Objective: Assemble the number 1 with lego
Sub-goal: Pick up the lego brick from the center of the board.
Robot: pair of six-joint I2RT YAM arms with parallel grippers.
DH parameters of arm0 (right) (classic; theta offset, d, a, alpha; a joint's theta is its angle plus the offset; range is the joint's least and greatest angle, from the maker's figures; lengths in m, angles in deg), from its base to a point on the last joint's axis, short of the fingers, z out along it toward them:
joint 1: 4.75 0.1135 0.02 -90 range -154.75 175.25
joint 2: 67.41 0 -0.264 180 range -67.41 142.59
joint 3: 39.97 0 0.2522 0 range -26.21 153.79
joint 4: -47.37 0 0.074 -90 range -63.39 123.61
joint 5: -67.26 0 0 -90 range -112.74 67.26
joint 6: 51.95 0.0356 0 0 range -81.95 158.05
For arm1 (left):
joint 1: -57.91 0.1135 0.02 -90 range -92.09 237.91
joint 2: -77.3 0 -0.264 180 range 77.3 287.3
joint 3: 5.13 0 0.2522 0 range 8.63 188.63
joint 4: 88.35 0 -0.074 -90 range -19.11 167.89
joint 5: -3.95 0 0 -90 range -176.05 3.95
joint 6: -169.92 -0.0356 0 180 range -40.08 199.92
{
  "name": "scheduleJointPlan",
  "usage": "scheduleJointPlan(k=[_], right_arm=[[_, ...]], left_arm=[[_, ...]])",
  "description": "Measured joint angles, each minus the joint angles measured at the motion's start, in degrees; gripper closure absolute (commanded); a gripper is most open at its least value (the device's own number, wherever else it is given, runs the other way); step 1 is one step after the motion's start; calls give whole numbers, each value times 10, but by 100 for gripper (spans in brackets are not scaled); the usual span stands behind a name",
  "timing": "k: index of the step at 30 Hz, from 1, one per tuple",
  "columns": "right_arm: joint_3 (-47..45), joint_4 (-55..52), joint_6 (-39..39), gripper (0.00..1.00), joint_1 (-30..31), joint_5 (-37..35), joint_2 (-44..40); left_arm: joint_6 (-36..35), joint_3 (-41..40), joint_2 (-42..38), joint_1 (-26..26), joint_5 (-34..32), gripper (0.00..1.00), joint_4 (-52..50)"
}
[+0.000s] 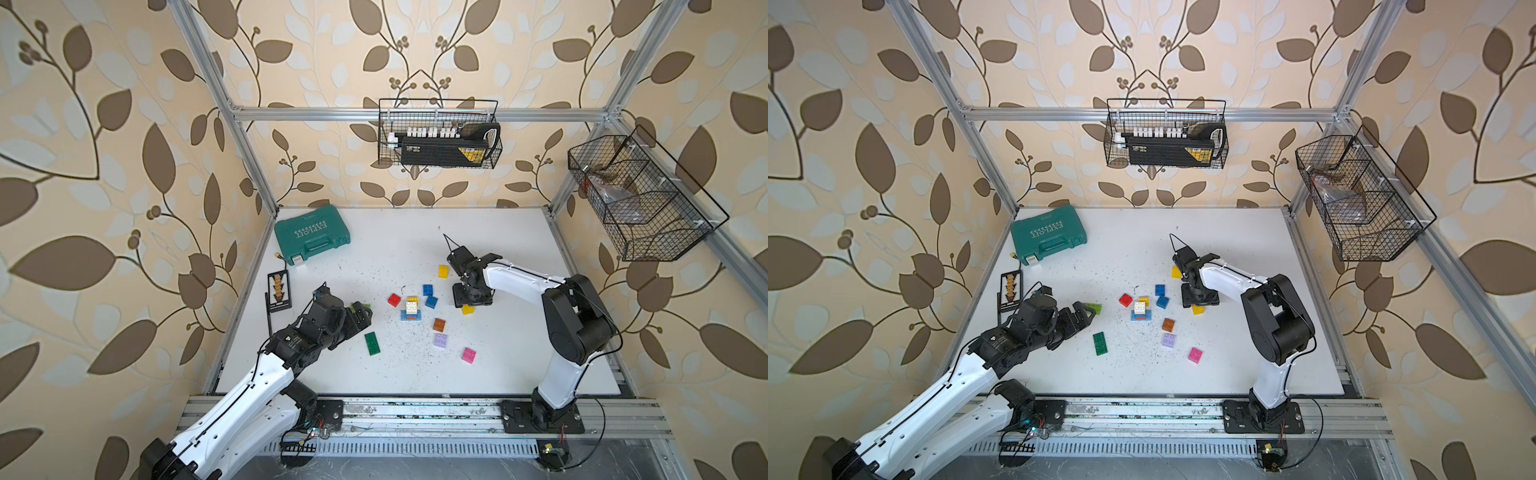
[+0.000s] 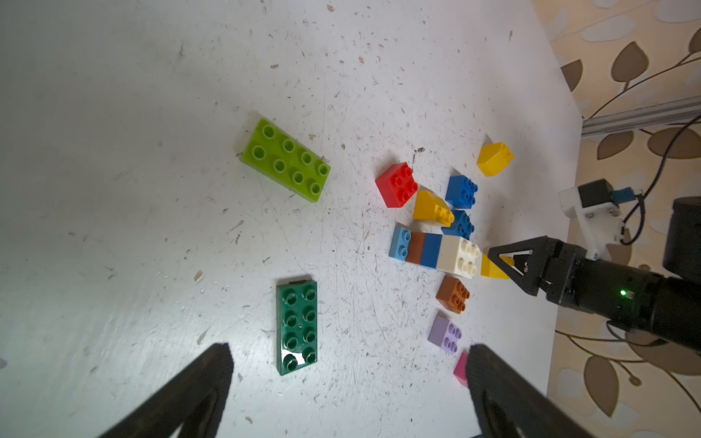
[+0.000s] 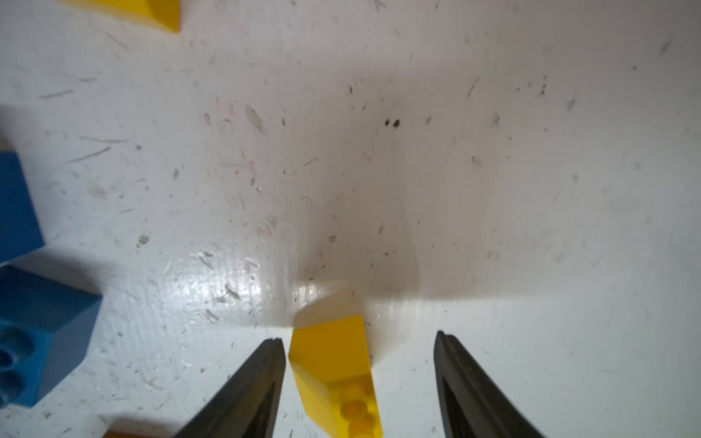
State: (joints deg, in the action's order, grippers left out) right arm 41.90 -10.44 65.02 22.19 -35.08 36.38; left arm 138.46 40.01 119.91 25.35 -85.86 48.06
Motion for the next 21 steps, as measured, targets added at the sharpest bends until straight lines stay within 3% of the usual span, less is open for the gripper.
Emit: scheduleJointPlan(k=[21], right_arm=[[-10,-17,40,44,0,28,3]], left_arm=[[0,0,-10,0,0,1,0]])
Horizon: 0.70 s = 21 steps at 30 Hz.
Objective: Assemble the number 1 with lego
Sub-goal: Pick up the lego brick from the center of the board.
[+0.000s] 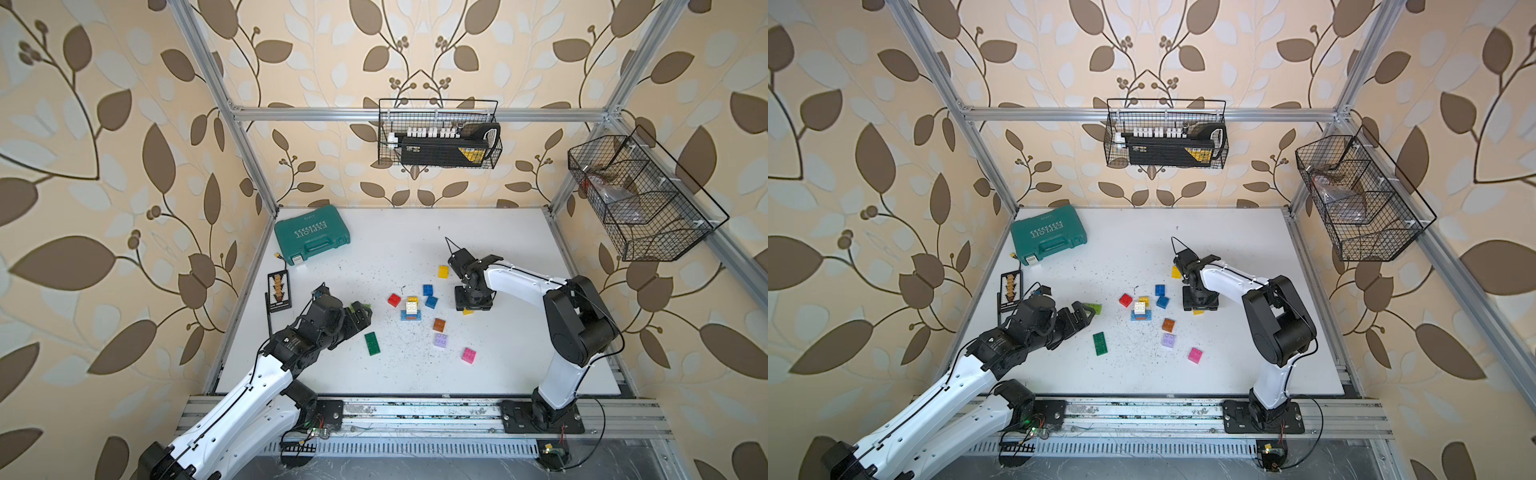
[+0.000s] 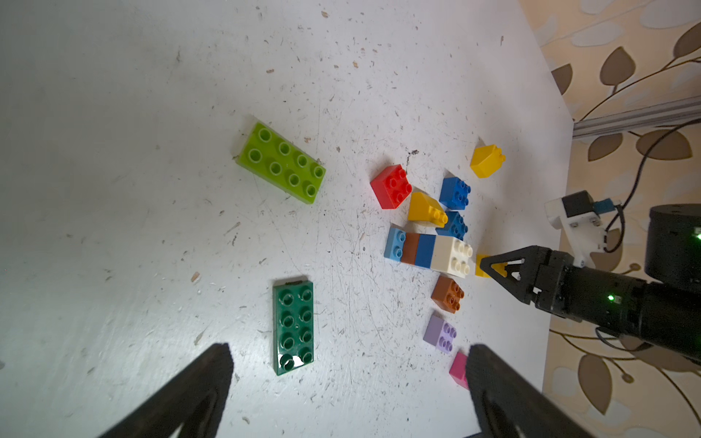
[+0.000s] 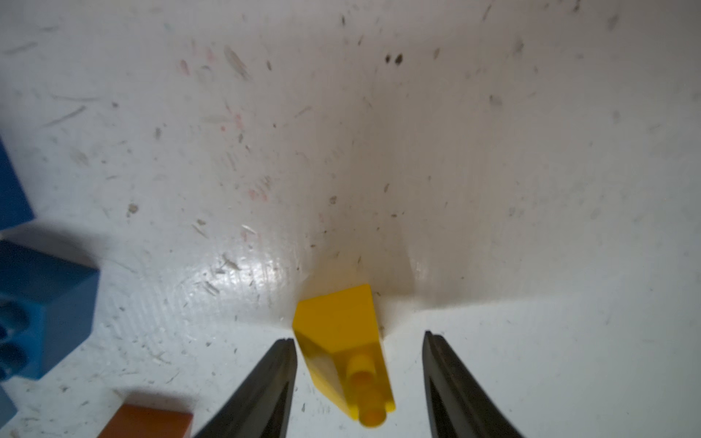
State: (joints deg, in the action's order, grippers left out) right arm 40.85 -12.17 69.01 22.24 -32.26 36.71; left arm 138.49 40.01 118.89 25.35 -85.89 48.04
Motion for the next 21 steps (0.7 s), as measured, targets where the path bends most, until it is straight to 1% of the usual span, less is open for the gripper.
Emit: scheduleJointPlan(k=[3,10,13,16,18,19,21], right_arm=[[0,-6,8,46,0,-1,14],[1,-8,25,53,0,-1,14],[1,-13,33,63,0,-1,14],[5,-20,45,76,0,1,14],[7,-22,56,80,0,2,14],[7,-23,60,83,0,3,14],[7,-25,68,85,0,5,13]], left_arm=[[0,0,0,0,0,1,0],[0,0,0,0,0,1,0],[0,0,0,0,0,1,0],[0,0,0,0,0,1,0],[0,0,-1,0,0,1,0],[0,0,-1,0,0,1,0],[0,0,-4,0,0,1,0]])
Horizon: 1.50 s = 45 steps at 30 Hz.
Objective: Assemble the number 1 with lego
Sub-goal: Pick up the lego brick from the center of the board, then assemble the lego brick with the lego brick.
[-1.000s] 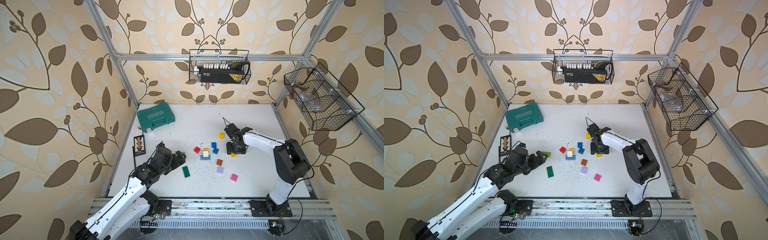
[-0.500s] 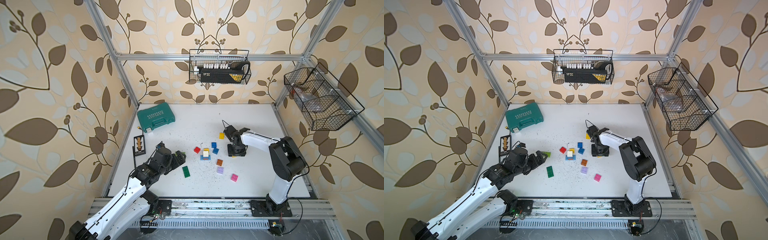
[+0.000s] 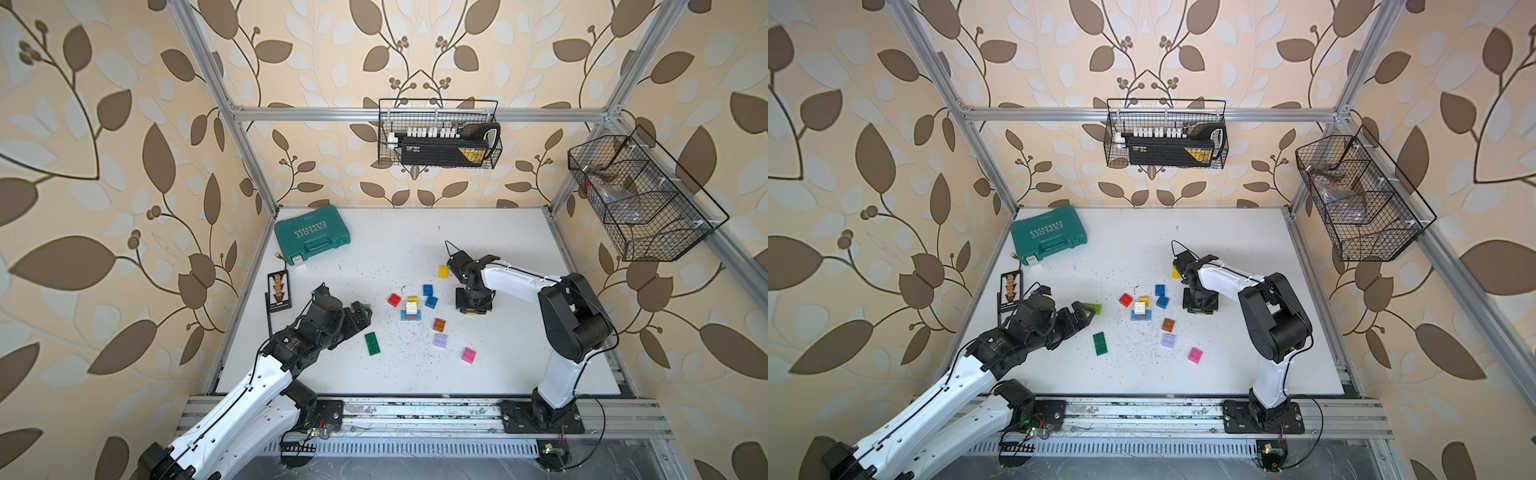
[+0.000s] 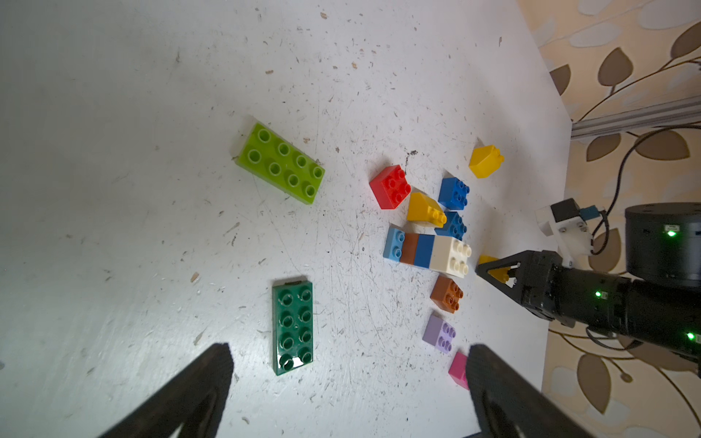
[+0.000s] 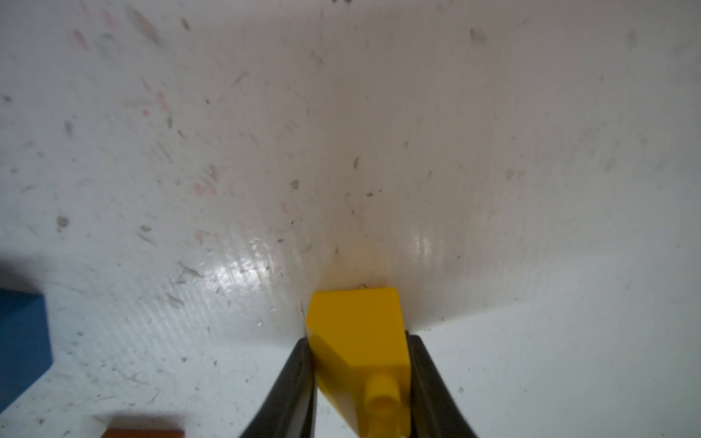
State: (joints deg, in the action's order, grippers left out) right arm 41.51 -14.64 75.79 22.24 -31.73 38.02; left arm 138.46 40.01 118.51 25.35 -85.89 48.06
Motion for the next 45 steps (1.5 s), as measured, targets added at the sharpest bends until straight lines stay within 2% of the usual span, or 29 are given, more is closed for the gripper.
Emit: scheduleJointPlan(k=[9,13,18,25,30,45], right_arm=[[0,-15,43,91,13,32,-65],[13,-32,73,93,54,40,-108],[82,-60,111,96,117,35,-109],[203,-100,158,100,196,9,-37],[268,-126,178,100,228,-2,30],[331,-156,201,100,241,-15,110]], left_arm=[[0,0,-22,0,0,1,0],[0,0,-23,0,0,1,0],[1,0,-30,0,-1,1,-1],[4,-9,-71,0,-11,1,-8],[5,-13,-91,0,-15,1,-11],[2,-13,-92,0,-15,1,-17]])
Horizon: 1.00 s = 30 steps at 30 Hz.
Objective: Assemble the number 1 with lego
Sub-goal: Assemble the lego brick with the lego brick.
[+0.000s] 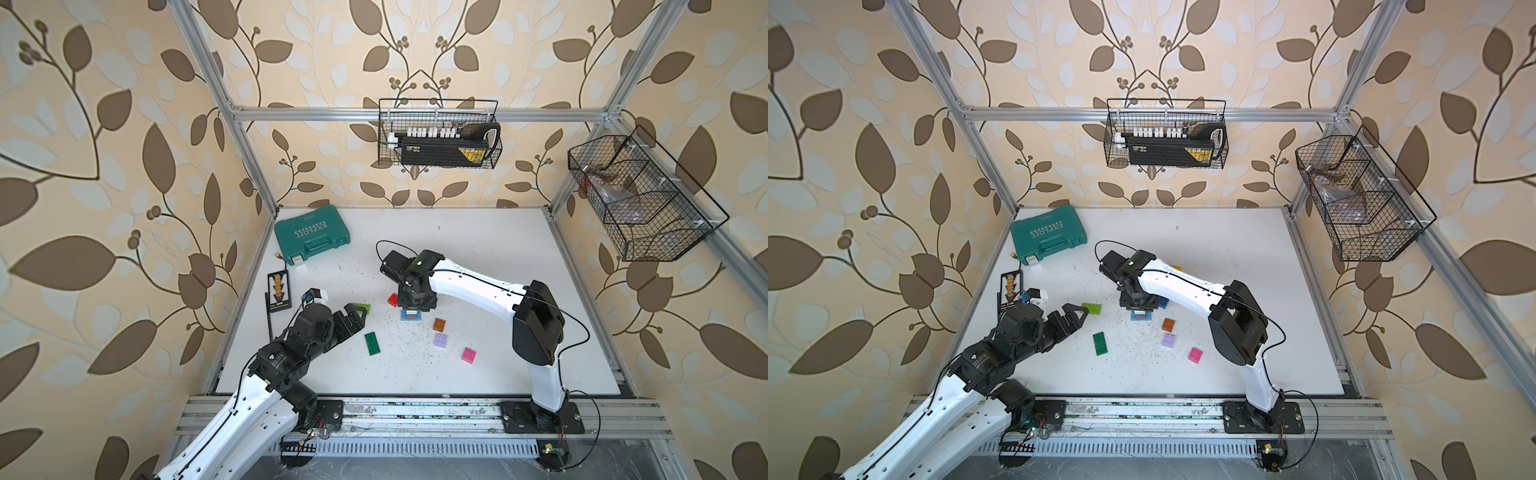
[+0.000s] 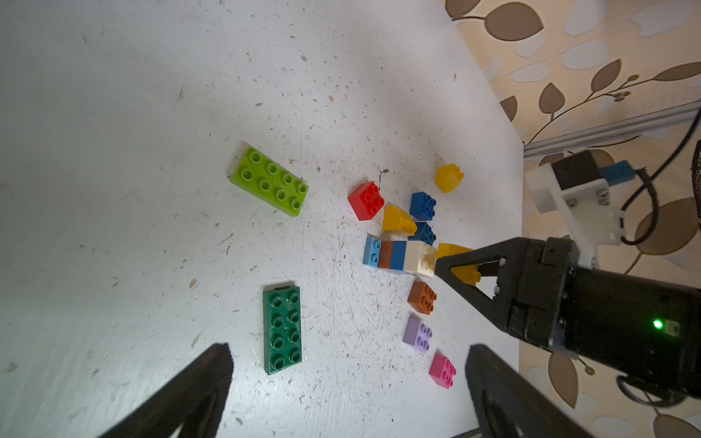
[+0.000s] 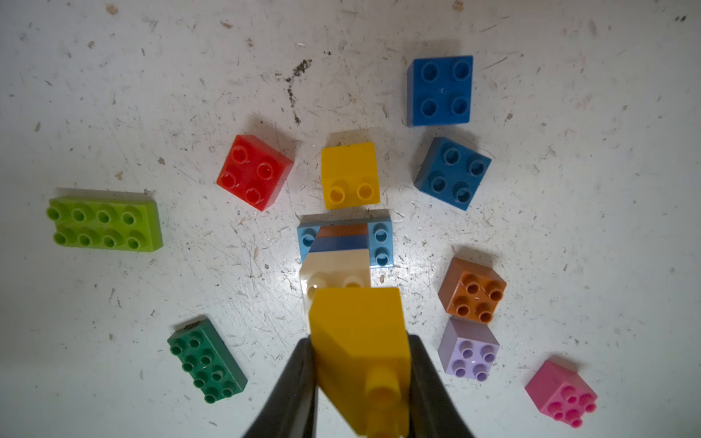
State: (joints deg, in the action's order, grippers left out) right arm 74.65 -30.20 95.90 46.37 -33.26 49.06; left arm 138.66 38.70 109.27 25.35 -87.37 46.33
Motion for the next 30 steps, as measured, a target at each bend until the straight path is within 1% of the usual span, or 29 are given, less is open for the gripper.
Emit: scheduleJointPlan(k=[7,24,30], right_arm=[[18,-3,0,100,0,0,23],[17,-1,5,100,4,1,23],[4,11,9,100,5,12,17]], left_arm=[[0,0,0,0,0,1,0],[0,-1,-1,0,0,1,0],[0,-1,-2,0,0,1,0]])
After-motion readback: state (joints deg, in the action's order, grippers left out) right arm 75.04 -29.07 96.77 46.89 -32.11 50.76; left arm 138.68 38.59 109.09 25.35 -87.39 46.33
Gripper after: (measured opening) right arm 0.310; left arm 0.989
